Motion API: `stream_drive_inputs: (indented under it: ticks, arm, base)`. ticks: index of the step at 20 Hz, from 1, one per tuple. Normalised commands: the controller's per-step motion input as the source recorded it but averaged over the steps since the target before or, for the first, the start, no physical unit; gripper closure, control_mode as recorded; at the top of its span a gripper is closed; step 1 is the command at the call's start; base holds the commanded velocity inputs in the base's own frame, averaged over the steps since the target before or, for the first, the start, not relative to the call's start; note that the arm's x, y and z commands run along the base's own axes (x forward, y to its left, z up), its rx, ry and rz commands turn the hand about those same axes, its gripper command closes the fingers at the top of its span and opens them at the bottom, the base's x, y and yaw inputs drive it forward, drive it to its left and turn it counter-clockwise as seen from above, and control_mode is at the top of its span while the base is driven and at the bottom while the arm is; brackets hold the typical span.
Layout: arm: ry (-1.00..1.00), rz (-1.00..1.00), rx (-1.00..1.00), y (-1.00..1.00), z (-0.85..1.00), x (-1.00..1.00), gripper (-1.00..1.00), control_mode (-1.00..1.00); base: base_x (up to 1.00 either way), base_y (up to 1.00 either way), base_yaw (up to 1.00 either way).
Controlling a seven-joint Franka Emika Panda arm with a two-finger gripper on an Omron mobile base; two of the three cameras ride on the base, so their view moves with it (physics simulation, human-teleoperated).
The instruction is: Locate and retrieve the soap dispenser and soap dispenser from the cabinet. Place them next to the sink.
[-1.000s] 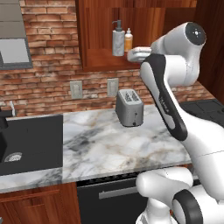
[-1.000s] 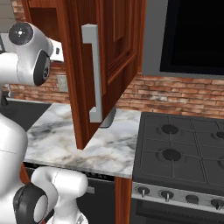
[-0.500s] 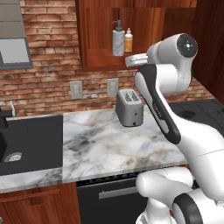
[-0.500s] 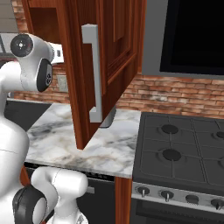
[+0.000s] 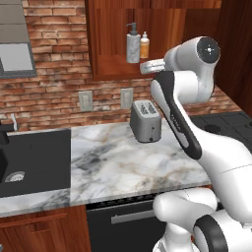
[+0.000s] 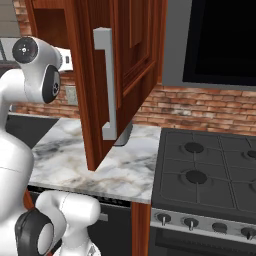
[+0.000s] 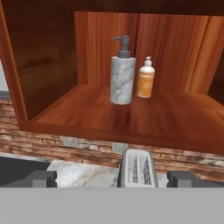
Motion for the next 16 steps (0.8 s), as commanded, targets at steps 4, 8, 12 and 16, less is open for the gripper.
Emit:
stream_drive_inputs:
  ticks: [4, 8, 12, 16]
  arm:
    - [-0.02, -0.07, -0.03, 0.00, -0.09, 0.08, -1.00, -1.00]
    - [-0.02, -0.09, -0.04, 0.03, -0.03, 0.36, -1.00, -1.00]
    - [-0.06, -0.08, -0.08, 0.07, -0.08, 0.47, -1.00, -1.00]
    - [-0.05, -0.06, -0.06, 0.06, -0.05, 0.52, -1.00, -1.00]
  base:
    - [0.00, 0.00, 0.00]
    - [0.00, 0.00, 0.00]
    - [0.00, 0.00, 0.00]
    - [0.00, 0.00, 0.00]
